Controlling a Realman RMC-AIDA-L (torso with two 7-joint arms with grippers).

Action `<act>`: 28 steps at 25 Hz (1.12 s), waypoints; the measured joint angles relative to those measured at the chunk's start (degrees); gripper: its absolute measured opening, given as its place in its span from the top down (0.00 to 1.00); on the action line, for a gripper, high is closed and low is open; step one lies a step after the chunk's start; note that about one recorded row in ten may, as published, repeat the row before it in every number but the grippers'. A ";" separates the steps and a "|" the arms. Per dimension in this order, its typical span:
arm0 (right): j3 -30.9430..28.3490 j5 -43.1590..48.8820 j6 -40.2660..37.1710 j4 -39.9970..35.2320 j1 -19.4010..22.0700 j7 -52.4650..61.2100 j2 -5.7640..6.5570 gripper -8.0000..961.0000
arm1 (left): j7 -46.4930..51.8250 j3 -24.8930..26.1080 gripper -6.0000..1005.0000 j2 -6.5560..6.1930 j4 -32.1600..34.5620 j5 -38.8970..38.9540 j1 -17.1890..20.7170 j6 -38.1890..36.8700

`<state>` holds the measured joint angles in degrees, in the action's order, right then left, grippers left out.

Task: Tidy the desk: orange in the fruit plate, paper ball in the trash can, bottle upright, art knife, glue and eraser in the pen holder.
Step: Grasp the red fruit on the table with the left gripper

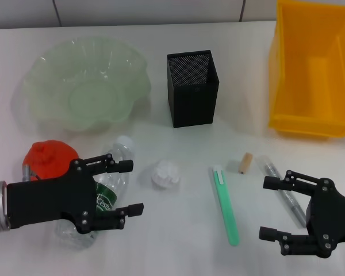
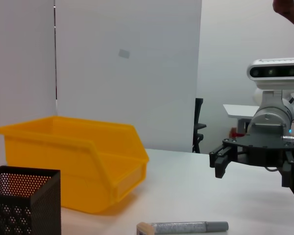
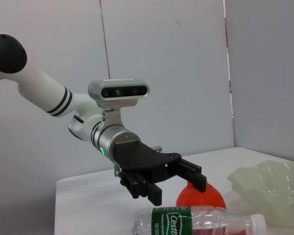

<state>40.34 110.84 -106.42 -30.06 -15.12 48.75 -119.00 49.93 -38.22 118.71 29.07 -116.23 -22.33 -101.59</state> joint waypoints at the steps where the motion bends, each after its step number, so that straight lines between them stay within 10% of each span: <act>1: -0.02 0.00 0.00 0.00 0.00 -0.01 0.00 0.13 | -0.06 0.10 0.22 0.01 0.00 0.12 0.06 0.00; 11: -0.52 -0.27 0.01 0.14 0.00 -0.06 -0.06 0.13 | -0.18 6.28 0.27 -0.24 0.49 0.58 1.66 -0.17; 16: -0.53 -0.35 0.00 0.24 0.01 -0.07 -0.08 0.13 | 0.31 18.65 0.30 -1.11 0.59 0.60 5.60 5.17; 28: -0.55 -0.37 0.15 0.45 -0.27 -0.07 -0.18 0.13 | 3.14 17.05 0.36 -0.64 0.03 -0.30 6.42 17.79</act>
<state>39.79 110.47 -106.27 -29.62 -15.39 48.68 -119.18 53.07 -21.17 118.06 29.10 -116.53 -15.91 -83.80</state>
